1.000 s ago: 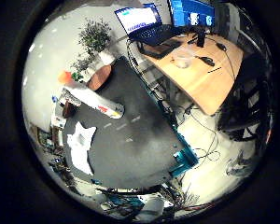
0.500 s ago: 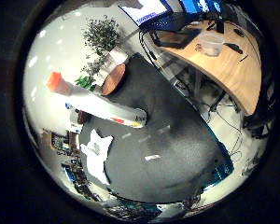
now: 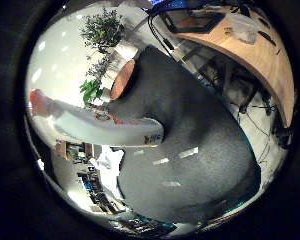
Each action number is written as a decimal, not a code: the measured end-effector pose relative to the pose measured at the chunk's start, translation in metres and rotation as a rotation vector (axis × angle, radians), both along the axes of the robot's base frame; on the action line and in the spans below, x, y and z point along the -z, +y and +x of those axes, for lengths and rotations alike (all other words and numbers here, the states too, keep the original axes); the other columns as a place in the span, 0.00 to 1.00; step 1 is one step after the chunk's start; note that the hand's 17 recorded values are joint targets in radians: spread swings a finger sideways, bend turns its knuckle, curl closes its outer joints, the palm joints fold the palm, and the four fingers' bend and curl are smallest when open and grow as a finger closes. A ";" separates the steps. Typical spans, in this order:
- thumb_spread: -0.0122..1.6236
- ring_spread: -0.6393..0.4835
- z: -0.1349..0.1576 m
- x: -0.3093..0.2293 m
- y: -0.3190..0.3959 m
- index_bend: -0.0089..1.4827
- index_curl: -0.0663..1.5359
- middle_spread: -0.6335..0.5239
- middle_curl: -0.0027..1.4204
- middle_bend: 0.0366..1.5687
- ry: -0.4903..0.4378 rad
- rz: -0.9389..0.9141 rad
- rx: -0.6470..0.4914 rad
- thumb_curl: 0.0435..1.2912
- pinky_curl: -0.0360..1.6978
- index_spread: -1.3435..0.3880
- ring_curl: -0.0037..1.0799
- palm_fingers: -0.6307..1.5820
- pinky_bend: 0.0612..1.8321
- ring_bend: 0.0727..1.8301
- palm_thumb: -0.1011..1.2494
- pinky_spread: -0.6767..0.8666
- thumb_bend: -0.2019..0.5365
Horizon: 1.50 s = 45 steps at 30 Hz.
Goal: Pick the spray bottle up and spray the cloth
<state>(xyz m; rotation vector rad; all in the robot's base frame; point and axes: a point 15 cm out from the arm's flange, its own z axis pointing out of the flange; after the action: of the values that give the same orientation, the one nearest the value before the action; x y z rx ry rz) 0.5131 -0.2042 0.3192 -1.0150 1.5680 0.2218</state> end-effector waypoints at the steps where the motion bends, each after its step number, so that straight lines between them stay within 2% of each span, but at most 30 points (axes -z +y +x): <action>1: 0.66 0.84 0.002 0.002 0.004 0.12 0.23 0.69 0.24 0.11 0.002 0.009 -0.009 0.30 0.08 0.70 0.18 0.40 0.51 0.20 0.41 0.83 0.24; 15: 0.66 0.84 0.027 0.007 0.080 0.12 0.23 0.69 0.24 0.11 0.016 0.016 -0.147 0.31 0.08 0.70 0.19 0.40 0.51 0.20 0.43 0.83 0.24; 17: 0.66 0.81 0.030 0.007 0.090 0.11 0.22 0.65 0.24 0.12 0.016 0.015 -0.164 0.31 0.07 0.69 0.20 0.46 0.51 0.25 0.48 0.83 0.26; 18: 0.66 0.76 0.033 0.008 0.093 0.10 0.22 0.61 0.25 0.14 0.017 0.011 -0.167 0.32 0.06 0.67 0.22 0.50 0.51 0.31 0.50 0.82 0.26; 19: 0.66 0.63 0.034 0.009 0.093 0.10 0.21 0.54 0.26 0.19 0.021 0.010 -0.162 0.33 0.05 0.64 0.25 0.60 0.51 0.40 0.52 0.75 0.26; 20: 0.66 0.51 0.036 0.010 0.093 0.09 0.20 0.47 0.29 0.27 0.029 0.011 -0.151 0.33 0.06 0.60 0.29 0.73 0.55 0.48 0.54 0.61 0.26; 21: 0.61 0.39 0.039 0.011 0.091 0.13 0.21 0.37 0.33 0.35 0.039 0.014 -0.133 0.36 0.07 0.55 0.34 0.86 0.58 0.54 0.60 0.37 0.27; 22: 0.58 0.35 0.042 0.012 0.091 0.21 0.24 0.33 0.36 0.42 0.046 0.017 -0.120 0.37 0.09 0.52 0.37 0.91 0.59 0.56 0.63 0.25 0.26; 23: 0.57 0.34 0.045 0.013 0.091 0.24 0.26 0.32 0.38 0.46 0.050 0.017 -0.109 0.38 0.10 0.52 0.38 0.93 0.60 0.57 0.64 0.22 0.25; 25: 0.56 0.33 0.049 0.014 0.092 0.43 0.34 0.31 0.42 0.56 0.056 0.013 -0.097 0.41 0.14 0.52 0.42 0.94 0.63 0.61 0.69 0.16 0.27; 28: 0.56 0.35 0.054 0.010 0.094 0.57 0.41 0.33 0.45 0.66 0.047 0.007 -0.103 0.45 0.19 0.55 0.47 0.91 0.69 0.66 0.76 0.18 0.28; 32: 0.57 0.37 0.057 0.008 0.097 0.68 0.45 0.36 0.49 0.76 0.043 0.003 -0.114 0.52 0.24 0.58 0.51 0.87 0.74 0.72 0.83 0.23 0.28; 36: 0.54 0.38 0.059 0.006 0.105 0.73 0.47 0.37 0.49 0.80 0.039 -0.007 -0.141 0.58 0.28 0.60 0.53 0.85 0.75 0.75 0.85 0.25 0.26; 45: 0.48 0.38 0.047 -0.007 0.108 0.76 0.47 0.39 0.49 0.83 0.055 -0.040 -0.172 0.67 0.32 0.61 0.53 0.84 0.75 0.77 0.86 0.26 0.25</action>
<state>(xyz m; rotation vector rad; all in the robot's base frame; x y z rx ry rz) 0.5599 -0.0964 0.3259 -1.1854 1.5401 0.3405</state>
